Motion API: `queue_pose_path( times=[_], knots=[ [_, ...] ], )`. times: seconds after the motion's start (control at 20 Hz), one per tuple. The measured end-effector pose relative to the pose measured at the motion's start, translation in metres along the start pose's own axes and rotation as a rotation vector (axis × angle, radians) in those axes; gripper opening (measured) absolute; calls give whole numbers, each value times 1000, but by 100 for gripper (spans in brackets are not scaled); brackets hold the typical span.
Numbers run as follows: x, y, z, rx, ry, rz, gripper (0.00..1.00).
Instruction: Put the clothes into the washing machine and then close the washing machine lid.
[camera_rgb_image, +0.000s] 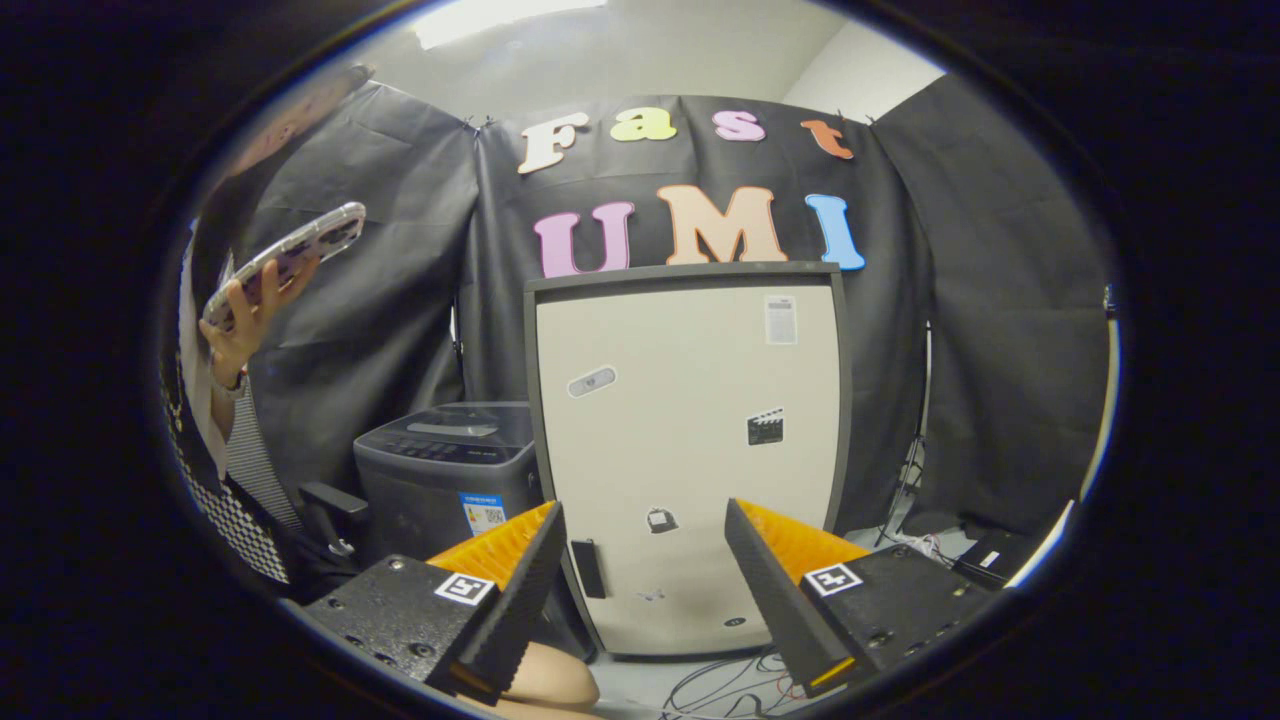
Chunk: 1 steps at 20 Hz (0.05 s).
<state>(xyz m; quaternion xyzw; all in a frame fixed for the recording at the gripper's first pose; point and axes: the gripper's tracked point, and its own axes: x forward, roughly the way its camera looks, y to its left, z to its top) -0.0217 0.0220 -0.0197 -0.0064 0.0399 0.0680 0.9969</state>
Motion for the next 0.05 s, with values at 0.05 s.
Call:
queue_pose_path(
  times=[0.05],
  knots=[
    [0,0,0,0,0,0,97]
  ],
)
